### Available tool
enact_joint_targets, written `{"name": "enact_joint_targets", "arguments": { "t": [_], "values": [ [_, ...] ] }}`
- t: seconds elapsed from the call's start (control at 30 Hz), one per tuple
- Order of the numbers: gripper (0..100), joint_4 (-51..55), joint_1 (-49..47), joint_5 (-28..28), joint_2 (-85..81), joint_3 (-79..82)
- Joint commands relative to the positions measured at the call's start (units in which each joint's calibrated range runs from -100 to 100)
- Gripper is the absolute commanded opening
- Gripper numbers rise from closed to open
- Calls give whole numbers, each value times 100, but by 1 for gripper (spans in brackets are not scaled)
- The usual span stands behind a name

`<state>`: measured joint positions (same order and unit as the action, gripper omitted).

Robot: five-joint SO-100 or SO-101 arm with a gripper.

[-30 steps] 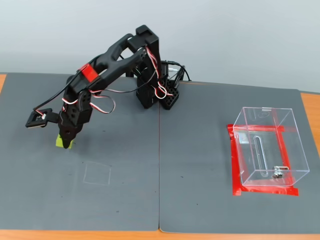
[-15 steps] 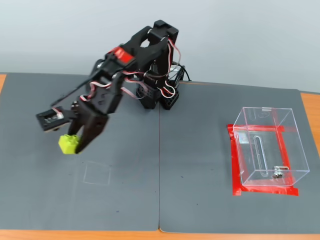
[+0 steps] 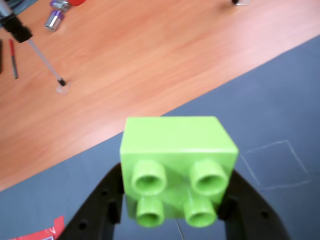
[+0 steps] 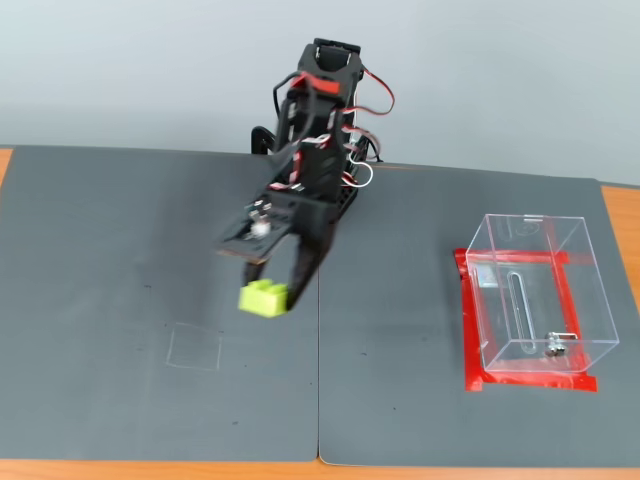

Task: Pick the green lego block and place it into the transparent box

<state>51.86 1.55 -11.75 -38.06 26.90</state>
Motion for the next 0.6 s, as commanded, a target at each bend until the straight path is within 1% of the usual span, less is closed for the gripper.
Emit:
{"name": "enact_joint_targets", "arguments": {
  "t": [0.0, 0.3, 0.57],
  "values": [
    [16, 13, -524, 83, -564, 101],
    [16, 13, -2188, 167, -708, 155],
    [17, 13, -3575, 641, -403, 128]
  ]
}}
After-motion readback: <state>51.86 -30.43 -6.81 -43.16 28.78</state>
